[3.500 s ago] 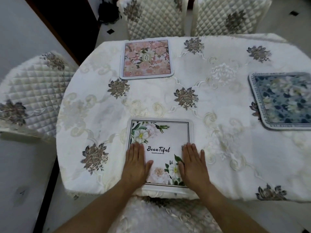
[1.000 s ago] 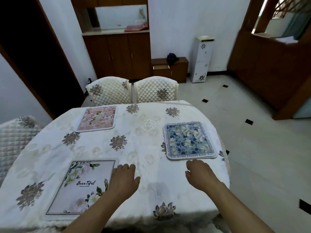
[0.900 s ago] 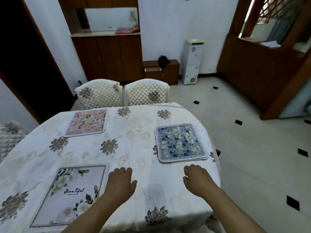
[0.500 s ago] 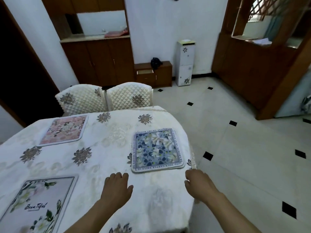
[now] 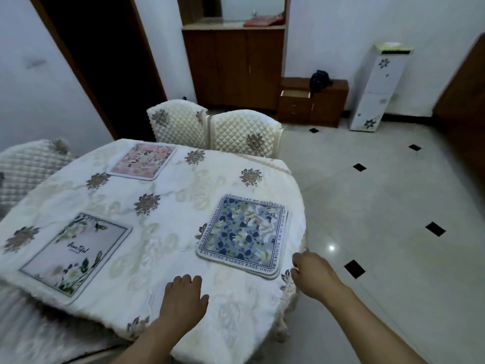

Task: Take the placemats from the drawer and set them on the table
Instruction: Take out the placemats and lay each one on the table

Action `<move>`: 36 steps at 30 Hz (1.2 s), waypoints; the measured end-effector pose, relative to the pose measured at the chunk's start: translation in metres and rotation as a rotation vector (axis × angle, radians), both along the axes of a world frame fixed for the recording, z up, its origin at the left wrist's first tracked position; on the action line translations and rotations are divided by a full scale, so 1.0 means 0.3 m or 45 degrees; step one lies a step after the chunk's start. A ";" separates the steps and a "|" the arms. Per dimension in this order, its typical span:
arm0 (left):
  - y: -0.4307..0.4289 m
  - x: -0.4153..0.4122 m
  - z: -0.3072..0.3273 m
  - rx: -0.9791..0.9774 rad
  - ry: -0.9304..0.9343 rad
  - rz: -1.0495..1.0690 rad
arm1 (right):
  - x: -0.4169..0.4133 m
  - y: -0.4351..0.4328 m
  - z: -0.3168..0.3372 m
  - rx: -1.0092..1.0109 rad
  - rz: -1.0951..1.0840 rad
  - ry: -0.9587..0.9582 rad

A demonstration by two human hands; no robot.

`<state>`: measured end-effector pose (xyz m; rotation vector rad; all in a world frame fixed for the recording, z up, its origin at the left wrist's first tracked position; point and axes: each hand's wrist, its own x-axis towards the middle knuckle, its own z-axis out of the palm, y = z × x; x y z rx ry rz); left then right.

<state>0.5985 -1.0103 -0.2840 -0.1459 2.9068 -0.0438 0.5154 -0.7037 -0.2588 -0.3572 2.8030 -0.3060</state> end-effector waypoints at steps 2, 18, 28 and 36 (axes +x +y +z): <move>-0.003 -0.037 -0.009 0.027 0.017 0.050 | -0.068 -0.039 -0.008 0.009 0.069 0.004; 0.073 -0.298 -0.118 0.031 0.027 0.517 | -0.723 -0.133 -0.183 0.091 0.507 -0.093; 0.507 -0.397 -0.296 0.080 -0.046 0.973 | -1.152 -0.118 -0.357 0.355 1.151 -0.018; 0.722 -0.522 -0.353 0.709 0.130 1.804 | -1.267 -0.100 -0.419 0.128 1.057 -0.231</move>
